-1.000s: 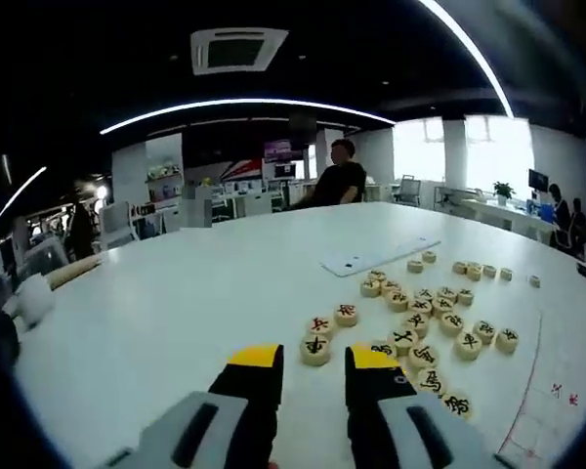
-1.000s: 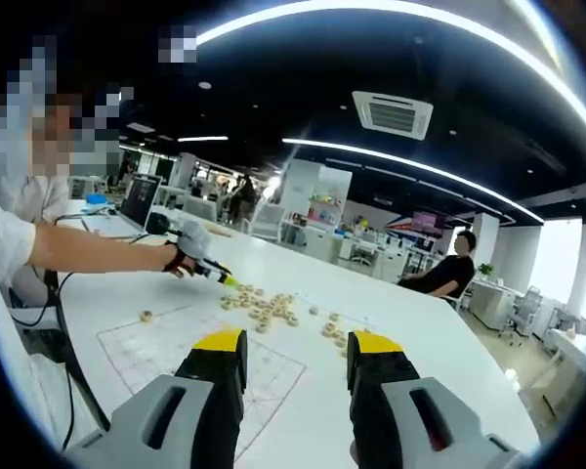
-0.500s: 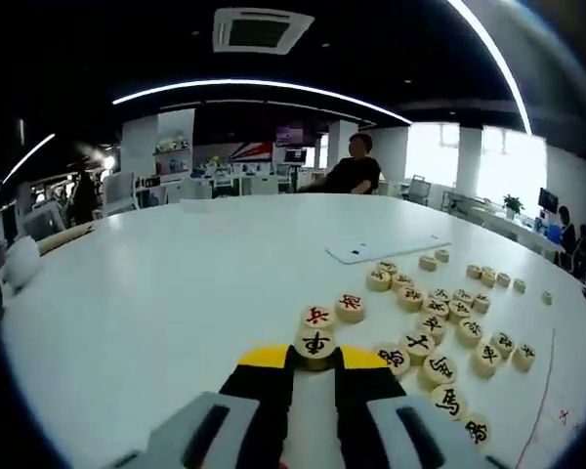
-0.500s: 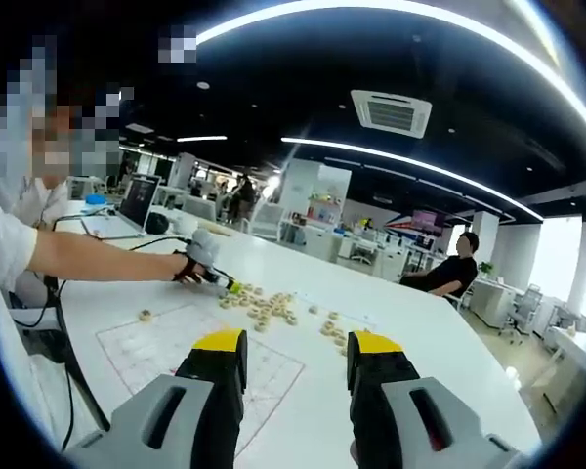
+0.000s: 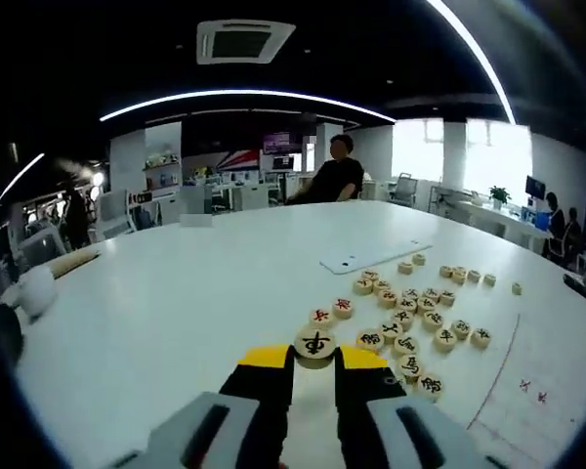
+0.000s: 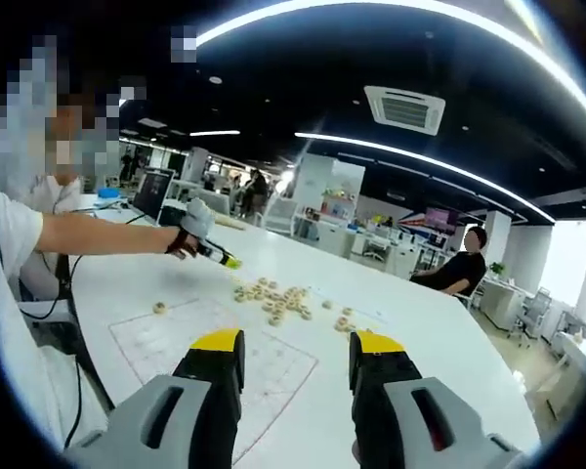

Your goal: Pick up the chess pieces one by one and place each piece onto its starting position on the chessboard, setting the pieces on their correct points until all the chess pieces are arranged in the starting layout

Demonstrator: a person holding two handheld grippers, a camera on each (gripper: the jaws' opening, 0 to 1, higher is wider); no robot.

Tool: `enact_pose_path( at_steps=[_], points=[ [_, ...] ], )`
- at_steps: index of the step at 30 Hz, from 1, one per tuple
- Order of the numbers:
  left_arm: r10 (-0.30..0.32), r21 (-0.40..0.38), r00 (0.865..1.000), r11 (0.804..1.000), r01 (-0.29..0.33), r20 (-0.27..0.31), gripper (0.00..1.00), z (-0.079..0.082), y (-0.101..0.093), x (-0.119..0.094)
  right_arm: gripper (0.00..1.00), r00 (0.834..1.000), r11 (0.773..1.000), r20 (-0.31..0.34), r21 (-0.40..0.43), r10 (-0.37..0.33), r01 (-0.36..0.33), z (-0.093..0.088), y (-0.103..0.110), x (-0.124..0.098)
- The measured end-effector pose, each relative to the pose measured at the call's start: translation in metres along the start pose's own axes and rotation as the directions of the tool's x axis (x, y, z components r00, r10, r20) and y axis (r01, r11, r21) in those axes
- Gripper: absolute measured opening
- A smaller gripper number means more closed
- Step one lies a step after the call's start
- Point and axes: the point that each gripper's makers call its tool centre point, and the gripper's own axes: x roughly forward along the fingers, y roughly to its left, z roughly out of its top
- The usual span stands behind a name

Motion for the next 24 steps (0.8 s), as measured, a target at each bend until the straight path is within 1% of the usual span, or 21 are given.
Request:
enact_pose_path(
  at_steps=[2,4,7,12,16,20,22,24],
  points=[
    [-0.012,0.008,1.000,1.000,0.012,-0.001,0.19,-0.004,-0.002,-0.014,0.44,1.000,1.000,0.001,0.003,0.015,-0.015,0.000,0.003,-0.001],
    [-0.027,0.029,1.000,0.999,0.027,-0.006,0.19,-0.009,-0.006,-0.023,0.44,1.000,1.000,0.005,0.006,0.020,-0.020,0.002,0.003,-0.001],
    [-0.061,0.039,0.998,0.997,0.061,-0.009,0.19,-0.017,-0.015,-0.040,0.44,1.000,1.000,0.006,0.005,0.021,-0.021,0.002,0.003,-0.002],
    [-0.104,0.073,0.994,0.992,0.105,-0.028,0.19,-0.031,-0.028,-0.058,0.44,1.000,1.000,0.004,0.004,0.019,-0.019,0.003,0.003,-0.003],
    [-0.130,0.098,0.990,0.986,0.134,-0.048,0.19,-0.040,-0.037,-0.064,0.43,1.000,1.000,0.001,0.001,0.016,-0.016,0.003,0.004,-0.003],
    [-0.151,0.134,0.985,0.978,0.160,-0.081,0.19,-0.051,-0.046,-0.062,0.43,1.000,1.000,-0.003,0.000,0.014,-0.014,0.002,0.004,-0.003],
    [-0.166,0.139,0.982,0.974,0.178,-0.095,0.19,-0.058,-0.052,-0.061,0.43,1.000,1.000,-0.004,0.001,0.013,-0.013,0.001,0.003,-0.003],
    [-0.196,0.140,0.974,0.967,0.211,-0.115,0.19,-0.070,-0.061,-0.059,0.43,1.000,1.000,-0.004,0.001,0.010,-0.010,0.001,0.002,-0.003]
  ],
)
